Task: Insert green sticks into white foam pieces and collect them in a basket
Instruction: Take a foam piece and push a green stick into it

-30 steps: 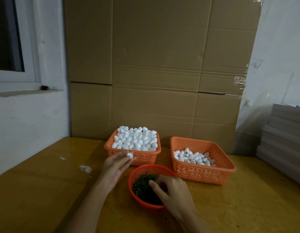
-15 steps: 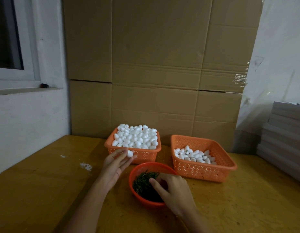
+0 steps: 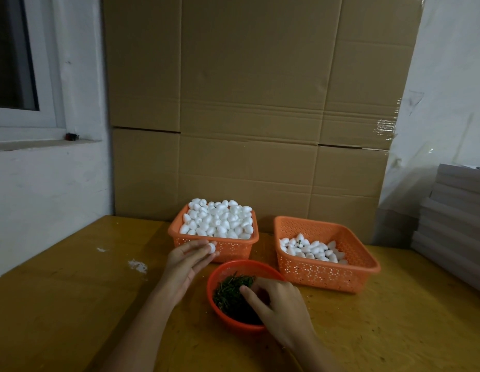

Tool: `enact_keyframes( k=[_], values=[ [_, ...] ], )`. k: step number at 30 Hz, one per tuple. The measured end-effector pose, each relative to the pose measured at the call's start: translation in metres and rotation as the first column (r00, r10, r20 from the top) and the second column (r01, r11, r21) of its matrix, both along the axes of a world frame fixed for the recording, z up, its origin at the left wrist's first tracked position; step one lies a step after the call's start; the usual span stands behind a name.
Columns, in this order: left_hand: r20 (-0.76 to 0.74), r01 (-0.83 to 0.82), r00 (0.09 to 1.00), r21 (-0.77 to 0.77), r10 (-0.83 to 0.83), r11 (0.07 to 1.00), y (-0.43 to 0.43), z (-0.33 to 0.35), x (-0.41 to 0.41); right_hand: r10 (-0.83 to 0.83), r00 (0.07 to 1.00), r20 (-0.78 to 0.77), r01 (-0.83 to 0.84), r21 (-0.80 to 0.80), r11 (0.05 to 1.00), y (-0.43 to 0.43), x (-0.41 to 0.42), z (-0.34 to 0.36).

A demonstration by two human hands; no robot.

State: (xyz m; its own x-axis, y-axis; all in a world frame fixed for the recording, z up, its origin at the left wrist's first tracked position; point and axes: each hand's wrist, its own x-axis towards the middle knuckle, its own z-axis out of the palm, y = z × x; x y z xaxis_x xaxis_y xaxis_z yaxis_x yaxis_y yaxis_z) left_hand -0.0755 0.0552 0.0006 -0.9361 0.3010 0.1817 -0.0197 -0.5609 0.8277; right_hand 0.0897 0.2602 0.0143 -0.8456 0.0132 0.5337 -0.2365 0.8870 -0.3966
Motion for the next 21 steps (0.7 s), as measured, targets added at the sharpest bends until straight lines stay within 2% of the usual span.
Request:
enact_keyframes(
  k=[21],
  values=[
    [0.009, -0.051, 0.999, -0.072, 0.052, 0.996, 0.0005, -0.0002, 0.0010, -0.007, 1.000, 0.026, 0.007, -0.004, 1.000, -0.0015, 0.0024, 0.0025]
  ],
)
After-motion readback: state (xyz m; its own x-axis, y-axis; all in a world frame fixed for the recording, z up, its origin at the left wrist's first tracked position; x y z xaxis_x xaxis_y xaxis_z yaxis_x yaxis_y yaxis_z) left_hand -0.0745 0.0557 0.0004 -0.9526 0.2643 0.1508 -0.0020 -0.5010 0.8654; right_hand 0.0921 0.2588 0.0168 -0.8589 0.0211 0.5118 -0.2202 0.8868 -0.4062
